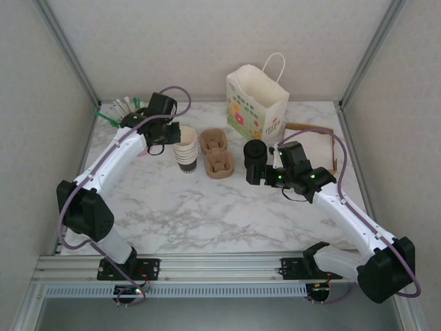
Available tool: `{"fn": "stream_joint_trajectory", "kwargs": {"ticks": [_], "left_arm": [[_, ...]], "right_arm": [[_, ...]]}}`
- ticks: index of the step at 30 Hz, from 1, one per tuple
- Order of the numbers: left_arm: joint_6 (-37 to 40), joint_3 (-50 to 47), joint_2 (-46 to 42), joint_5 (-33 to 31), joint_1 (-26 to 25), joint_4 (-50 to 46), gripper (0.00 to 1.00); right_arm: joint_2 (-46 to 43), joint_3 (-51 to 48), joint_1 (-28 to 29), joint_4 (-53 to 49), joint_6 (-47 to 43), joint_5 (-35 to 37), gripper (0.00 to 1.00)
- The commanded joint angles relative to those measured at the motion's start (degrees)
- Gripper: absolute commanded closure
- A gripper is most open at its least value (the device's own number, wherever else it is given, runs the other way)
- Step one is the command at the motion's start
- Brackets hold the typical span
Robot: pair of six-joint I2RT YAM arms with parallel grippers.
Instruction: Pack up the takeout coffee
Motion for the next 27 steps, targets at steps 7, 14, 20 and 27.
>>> {"fn": "stream_joint_trajectory", "kwargs": {"ticks": [7,14,20,27], "left_arm": [[0.65,3.75,0.33,-2.79,-0.5,-3.0,0.97],[0.41,4.48,0.32,-4.22,-0.33,-3.67,1.0],[-0.05,4.17,0.21,-2.74,0.74,-3.2,1.0],[-0.67,2.39,-2.24,5.23,3.69,-0.65,1.0]], "right_arm": [[0.63,0.37,0.66,0.83,0.5,0.84,0.01],[0.94,0.03,0.68,1.05,0.5,0.82,0.01],[1.71,0.18,0.78,1.99,1.06,0.04,0.01],[4.33,2.19,1.56,4.26,2.67,-1.33,0.01]]}}
